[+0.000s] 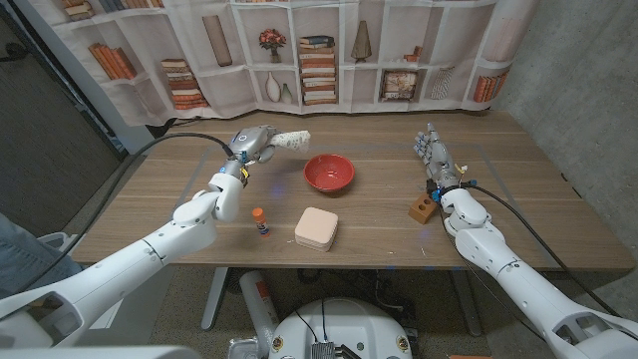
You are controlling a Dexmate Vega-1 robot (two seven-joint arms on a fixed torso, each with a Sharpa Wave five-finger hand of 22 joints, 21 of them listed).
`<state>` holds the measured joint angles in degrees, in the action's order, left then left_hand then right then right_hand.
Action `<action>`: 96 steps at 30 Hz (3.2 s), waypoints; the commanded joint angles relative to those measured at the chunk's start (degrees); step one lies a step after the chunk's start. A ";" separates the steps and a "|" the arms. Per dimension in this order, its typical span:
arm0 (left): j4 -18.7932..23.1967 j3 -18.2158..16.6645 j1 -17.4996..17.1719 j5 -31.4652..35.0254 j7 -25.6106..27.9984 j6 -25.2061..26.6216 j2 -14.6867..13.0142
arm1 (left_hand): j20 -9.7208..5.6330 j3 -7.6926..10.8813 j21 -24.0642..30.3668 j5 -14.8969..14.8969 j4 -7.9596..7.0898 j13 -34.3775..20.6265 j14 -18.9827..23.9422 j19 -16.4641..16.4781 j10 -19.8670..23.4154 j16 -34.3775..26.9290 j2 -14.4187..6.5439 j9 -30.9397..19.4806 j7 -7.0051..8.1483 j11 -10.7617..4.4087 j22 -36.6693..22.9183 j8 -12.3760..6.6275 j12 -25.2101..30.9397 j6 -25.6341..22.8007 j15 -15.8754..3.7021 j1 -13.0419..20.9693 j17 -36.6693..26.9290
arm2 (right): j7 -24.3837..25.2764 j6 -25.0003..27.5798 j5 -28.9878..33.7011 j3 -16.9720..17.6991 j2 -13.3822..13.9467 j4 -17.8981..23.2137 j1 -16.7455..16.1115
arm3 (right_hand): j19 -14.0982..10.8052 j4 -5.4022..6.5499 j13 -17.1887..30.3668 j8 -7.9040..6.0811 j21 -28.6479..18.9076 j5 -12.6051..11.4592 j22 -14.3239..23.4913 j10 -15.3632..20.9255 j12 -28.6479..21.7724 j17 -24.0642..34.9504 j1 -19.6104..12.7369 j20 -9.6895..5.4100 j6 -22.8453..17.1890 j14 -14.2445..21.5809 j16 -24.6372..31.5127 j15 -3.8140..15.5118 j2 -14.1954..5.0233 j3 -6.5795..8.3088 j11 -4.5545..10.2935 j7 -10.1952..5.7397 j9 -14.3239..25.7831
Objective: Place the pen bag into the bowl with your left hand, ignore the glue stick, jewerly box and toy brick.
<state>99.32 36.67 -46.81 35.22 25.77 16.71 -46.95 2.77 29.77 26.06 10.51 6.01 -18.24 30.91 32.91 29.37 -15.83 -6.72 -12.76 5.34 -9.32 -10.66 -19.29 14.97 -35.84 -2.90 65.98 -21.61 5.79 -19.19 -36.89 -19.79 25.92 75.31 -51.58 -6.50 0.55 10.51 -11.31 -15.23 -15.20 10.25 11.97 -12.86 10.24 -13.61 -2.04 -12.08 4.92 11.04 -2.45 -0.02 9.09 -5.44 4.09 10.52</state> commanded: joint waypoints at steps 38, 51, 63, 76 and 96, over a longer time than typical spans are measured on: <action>-2.52 1.72 1.53 5.23 0.98 -8.97 2.75 | -0.31 -0.13 -0.20 -0.29 0.43 -0.59 0.89 -0.54 1.15 0.56 0.16 0.07 0.31 -0.23 0.04 -0.47 -0.66 -1.04 -6.35 -0.82 -0.44 | 1.34 -0.29 0.30 0.19 0.00 1.10 -1.21 | -0.68 -0.22 0.27 0.01 0.56 0.39 0.17 0.69 0.30 0.33 -0.16 -0.52 -0.61 0.71 -0.21 0.02 -0.54 -0.24 0.01 0.07 0.28; -2.90 3.13 2.26 6.89 1.03 -11.26 3.60 | -0.33 -0.23 -0.35 -0.32 0.47 -0.73 0.60 -0.95 1.24 0.86 0.32 0.13 0.47 -0.28 0.02 -0.59 -0.83 -1.29 -6.37 -1.05 -0.47 | 1.53 -0.28 0.31 0.43 0.31 1.35 -1.55 | -0.76 -0.27 0.27 0.03 0.75 0.42 0.18 0.67 0.33 0.33 -0.16 -0.52 -0.60 0.75 -0.21 0.03 -0.59 -0.29 0.04 0.06 0.28; -2.83 4.09 2.68 8.38 0.19 -12.38 4.16 | -0.34 -0.35 -0.53 -0.35 0.42 -0.87 0.58 -1.40 1.39 1.02 0.38 0.19 0.71 -0.40 0.01 -0.63 -0.99 -1.34 -6.43 -1.36 -0.55 | 1.20 -0.53 -0.05 0.63 0.31 1.02 -1.76 | -0.83 -0.31 0.27 0.02 0.89 0.44 0.19 0.75 0.30 0.33 -0.15 -0.55 -0.65 0.72 -0.23 -0.04 -0.65 -0.32 0.03 0.11 0.28; -5.00 5.30 3.63 9.29 1.44 -14.83 5.40 | -0.30 -0.48 -0.67 -0.38 0.33 -1.01 0.50 -1.73 1.41 1.19 0.40 0.25 0.69 -0.43 0.00 -0.72 -1.20 -1.48 -6.45 -1.71 -0.63 | 1.58 -0.71 -0.09 0.98 0.73 1.84 -2.77 | -0.90 -0.36 0.27 0.03 1.05 0.47 0.20 0.71 0.34 0.33 -0.14 -0.53 -0.64 0.76 -0.23 0.00 -0.69 -0.37 -0.01 0.02 0.28; -9.59 7.55 5.95 9.78 3.20 -17.90 7.82 | -0.42 -0.51 -0.78 -0.38 0.40 -1.20 0.49 -1.92 1.77 1.40 0.41 0.32 0.97 -0.55 0.00 -0.85 -1.36 -1.70 -6.73 -1.93 -0.70 | 2.25 -0.67 -0.16 1.46 1.18 2.75 -3.80 | -0.94 -0.42 0.27 0.03 1.26 0.50 0.21 0.75 0.34 0.33 -0.12 -0.52 -0.68 0.74 -0.25 -0.06 -0.72 -0.45 -0.05 0.07 0.28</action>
<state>92.10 43.08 -42.06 44.75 27.84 0.62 -40.33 2.35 29.52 25.61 10.08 6.26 -19.30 31.33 31.28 30.58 -14.60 -6.35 -12.23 6.46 -9.93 -10.68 -19.95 13.64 -36.96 -3.11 64.39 -22.20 7.65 -19.82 -37.05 -18.63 26.85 77.50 -54.75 -7.12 0.23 10.51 -11.31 -14.10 -14.81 10.25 12.13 -12.52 10.24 -13.91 -2.05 -12.08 5.12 10.80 -2.24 -0.32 8.78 -5.59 4.09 10.52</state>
